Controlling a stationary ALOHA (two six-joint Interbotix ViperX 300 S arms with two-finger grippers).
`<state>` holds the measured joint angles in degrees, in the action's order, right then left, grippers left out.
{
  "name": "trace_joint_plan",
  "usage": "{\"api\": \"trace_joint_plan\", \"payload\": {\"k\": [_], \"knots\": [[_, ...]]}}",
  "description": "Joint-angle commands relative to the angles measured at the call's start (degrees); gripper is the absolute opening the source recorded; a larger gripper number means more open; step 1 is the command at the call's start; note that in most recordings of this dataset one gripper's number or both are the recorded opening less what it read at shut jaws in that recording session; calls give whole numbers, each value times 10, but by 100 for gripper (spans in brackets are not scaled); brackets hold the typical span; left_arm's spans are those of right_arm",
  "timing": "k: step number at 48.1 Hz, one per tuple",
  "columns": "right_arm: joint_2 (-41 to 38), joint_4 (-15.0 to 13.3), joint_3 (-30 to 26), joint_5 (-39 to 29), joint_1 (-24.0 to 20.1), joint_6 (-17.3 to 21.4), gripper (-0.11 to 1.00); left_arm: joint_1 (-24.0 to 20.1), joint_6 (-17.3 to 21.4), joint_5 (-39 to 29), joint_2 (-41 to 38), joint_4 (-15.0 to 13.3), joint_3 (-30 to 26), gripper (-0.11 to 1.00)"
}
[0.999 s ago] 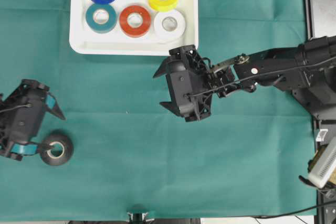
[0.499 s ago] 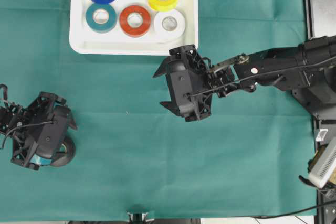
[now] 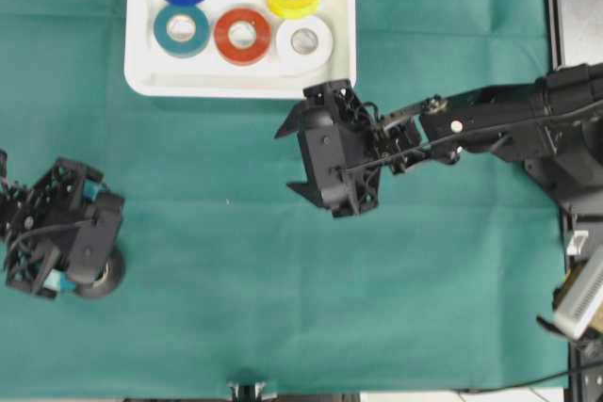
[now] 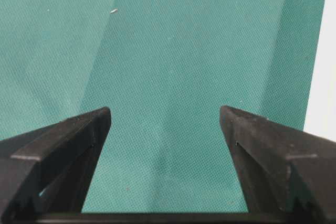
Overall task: Put the tape alternately from left to right into the white case.
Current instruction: 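Lower the left gripper onto the black tape roll and grip it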
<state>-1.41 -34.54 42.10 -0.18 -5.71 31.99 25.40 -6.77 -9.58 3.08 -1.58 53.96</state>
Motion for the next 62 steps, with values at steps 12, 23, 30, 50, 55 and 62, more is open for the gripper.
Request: {"api": "trace_joint_plan", "payload": {"k": [12, 23, 30, 50, 55, 62], "knots": [[16, -1, -4, 4, -1, 1, 58, 2, 0, 2, 13, 1, -9, 68], [15, -1, -4, 3, -1, 1, 58, 2, 0, 2, 20, 1, -20, 23], [16, -1, -4, 3, -1, 1, 58, 2, 0, 2, 20, 1, -19, 24], [16, 0, -4, 1, -1, 1, 58, 3, 1, -2, 55, 1, -42, 24], [16, 0, -4, 1, -1, 1, 58, 3, 1, -7, 70, 1, -44, 24], [16, -1, -4, 2, -1, 1, 58, 1, 2, -13, 84, 1, -45, 24]]}}
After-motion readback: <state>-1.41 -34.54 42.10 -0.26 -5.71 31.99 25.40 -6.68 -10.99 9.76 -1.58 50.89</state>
